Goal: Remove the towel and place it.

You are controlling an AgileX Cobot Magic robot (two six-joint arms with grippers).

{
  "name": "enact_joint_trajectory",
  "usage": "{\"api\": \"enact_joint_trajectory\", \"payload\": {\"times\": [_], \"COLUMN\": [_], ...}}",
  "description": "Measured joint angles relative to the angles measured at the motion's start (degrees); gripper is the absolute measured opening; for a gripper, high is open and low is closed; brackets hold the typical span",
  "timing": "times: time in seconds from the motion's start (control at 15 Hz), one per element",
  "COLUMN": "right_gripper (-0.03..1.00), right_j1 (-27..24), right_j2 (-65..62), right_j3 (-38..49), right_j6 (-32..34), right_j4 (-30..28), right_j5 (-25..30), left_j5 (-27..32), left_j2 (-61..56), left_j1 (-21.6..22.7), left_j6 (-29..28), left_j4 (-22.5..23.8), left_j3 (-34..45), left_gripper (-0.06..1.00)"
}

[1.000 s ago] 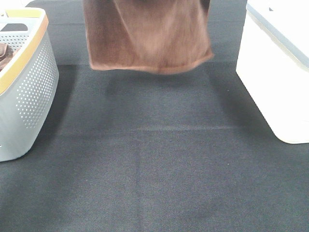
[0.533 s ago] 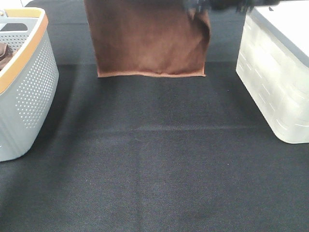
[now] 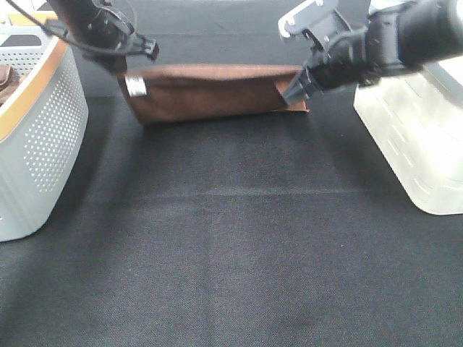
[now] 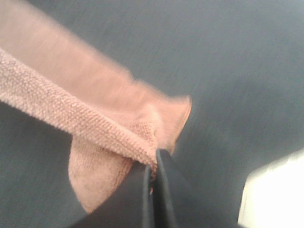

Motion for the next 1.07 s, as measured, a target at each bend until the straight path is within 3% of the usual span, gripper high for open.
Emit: {"api": "enact_joint_trajectory", "payload": {"times": [0.2, 0.4, 0.8, 1.07], "right_gripper": [0.0, 0.0, 0.0, 0.0], "right_j1": [0.0, 0.0, 0.0, 0.0], "right_j2": [-4.53, -9.63, -12.26, -15.18], "right_j3": [6.59, 13.64, 23.2, 28.65], "right_j6": [2.06, 6.59, 8.94, 8.94], "right_j4": [0.0, 0.0, 0.0, 0.0], "right_j5": [0.69, 3.44, 5.9, 7.73], "left_j5": [9.8, 15.53, 16.27, 16.39], "left_j2": [0.0, 0.0, -0.4, -3.5], "left_j1": [-0.06, -0.06, -1.83, -5.5], "left_j6": [1.38, 3.15, 3.44, 3.5], "left_j4": [-4.93, -6.25, -7.16, -6.76], "left_j3": [-0.06, -0.29, 5.16, 16.16], "left_gripper": [0.0, 0.0, 0.0, 0.0]}}
